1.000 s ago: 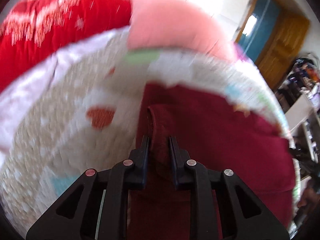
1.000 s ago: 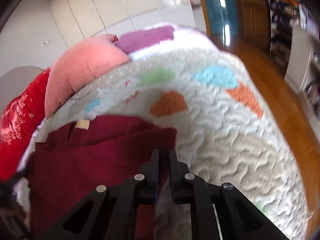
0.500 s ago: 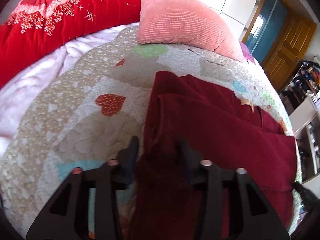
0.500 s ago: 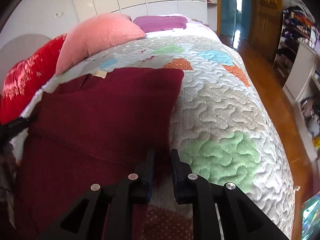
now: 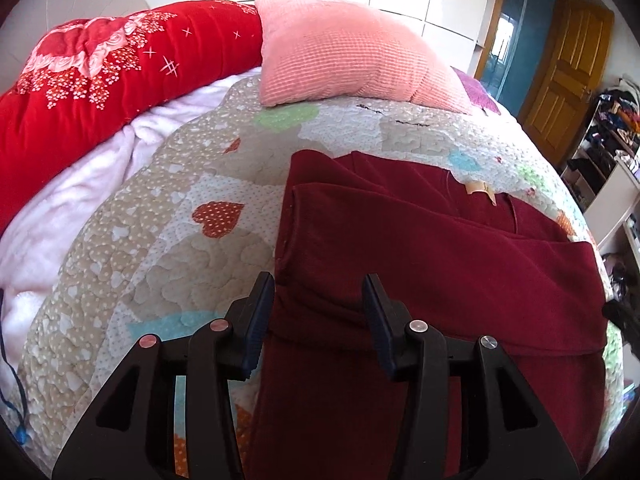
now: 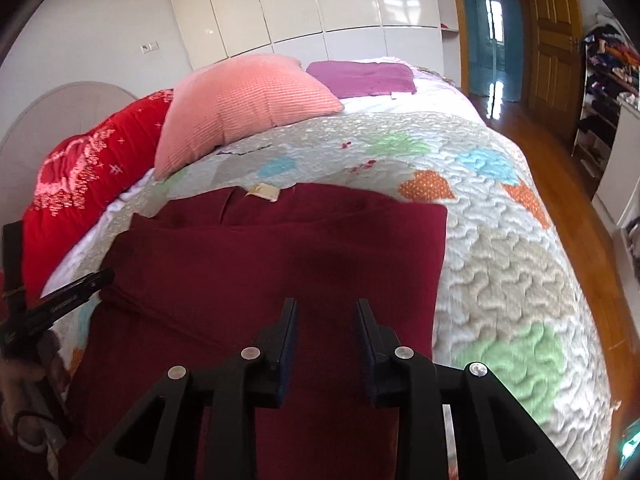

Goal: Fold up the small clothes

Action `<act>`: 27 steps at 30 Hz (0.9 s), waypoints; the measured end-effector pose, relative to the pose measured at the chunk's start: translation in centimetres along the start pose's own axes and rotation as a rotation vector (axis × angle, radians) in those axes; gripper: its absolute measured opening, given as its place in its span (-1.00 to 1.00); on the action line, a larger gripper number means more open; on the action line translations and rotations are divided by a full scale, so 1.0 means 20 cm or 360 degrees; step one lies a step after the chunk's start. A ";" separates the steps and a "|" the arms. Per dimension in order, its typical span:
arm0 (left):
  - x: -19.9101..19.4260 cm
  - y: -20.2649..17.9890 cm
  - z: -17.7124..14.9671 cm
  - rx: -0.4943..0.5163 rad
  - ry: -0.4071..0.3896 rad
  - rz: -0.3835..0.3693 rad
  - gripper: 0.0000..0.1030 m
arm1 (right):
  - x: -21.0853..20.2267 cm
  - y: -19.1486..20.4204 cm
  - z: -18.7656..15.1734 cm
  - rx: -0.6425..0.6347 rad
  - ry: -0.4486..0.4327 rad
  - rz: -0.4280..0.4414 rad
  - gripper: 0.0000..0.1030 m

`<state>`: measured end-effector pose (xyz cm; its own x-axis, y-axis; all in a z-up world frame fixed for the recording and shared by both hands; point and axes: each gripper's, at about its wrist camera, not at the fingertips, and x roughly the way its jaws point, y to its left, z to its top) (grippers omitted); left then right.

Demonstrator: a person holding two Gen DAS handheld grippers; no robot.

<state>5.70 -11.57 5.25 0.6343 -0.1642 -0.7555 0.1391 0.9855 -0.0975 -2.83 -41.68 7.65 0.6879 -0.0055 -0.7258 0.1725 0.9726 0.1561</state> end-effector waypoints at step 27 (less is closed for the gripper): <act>-0.01 0.00 -0.08 0.0016 0.0086 0.0037 0.05 | 0.03 -0.07 -0.14 -0.0023 0.0150 -0.0166 -0.01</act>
<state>4.37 -11.42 4.46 0.5956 -0.1384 -0.7913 0.1328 0.9885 -0.0730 -4.62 -42.47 5.06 0.5974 -0.0855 -0.7974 0.2287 0.9712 0.0672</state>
